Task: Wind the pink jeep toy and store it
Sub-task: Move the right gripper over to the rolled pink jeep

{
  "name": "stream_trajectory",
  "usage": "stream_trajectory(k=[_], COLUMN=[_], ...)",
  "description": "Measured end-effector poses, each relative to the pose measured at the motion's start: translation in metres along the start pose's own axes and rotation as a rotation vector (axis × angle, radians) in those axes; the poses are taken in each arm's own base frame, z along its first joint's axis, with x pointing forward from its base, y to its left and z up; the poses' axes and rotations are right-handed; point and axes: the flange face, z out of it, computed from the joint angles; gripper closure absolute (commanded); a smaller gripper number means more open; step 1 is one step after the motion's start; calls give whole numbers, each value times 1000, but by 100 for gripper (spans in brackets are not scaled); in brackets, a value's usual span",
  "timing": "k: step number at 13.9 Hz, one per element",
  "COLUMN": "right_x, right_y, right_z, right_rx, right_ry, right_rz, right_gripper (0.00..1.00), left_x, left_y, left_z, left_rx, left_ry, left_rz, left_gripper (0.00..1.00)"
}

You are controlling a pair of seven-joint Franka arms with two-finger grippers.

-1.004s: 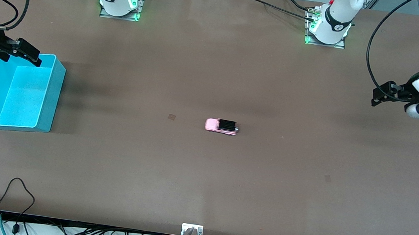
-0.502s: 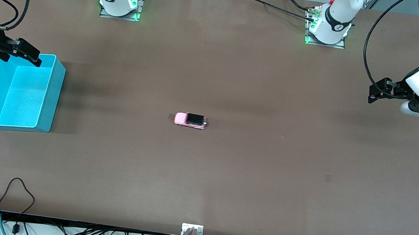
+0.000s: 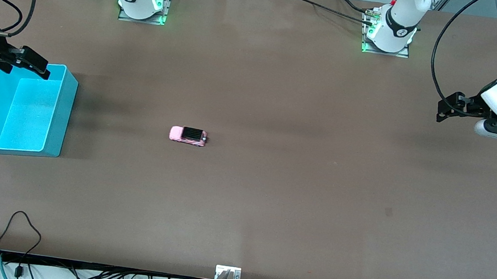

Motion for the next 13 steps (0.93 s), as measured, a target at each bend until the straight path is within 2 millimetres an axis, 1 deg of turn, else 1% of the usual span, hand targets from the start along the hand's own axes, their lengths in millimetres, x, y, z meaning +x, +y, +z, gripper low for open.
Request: stream_trajectory(k=[2, 5, 6, 8, 10, 13], right_x=[-2, -2, 3, 9, 15, 30], right_y=[1, 2, -1, -9, -21, -32], right_z=[5, 24, 41, 59, 83, 121], right_rx=[0, 5, 15, 32, 66, 166], right_ry=[-30, -95, -130, -161, -195, -178], right_rz=[-60, -170, -269, -427, -605, -846], right_gripper=[0, 0, 0, 0, 0, 0], left_x=[0, 0, -1, -1, -1, -1], left_y=[0, 0, 0, 0, 0, 0], left_z=[0, 0, 0, 0, 0, 0], left_rx=[0, 0, 0, 0, 0, -4], left_ry=[-3, -5, -5, -5, -5, -5], left_rz=[0, 0, 0, 0, -1, -1], left_gripper=[0, 0, 0, 0, 0, 0])
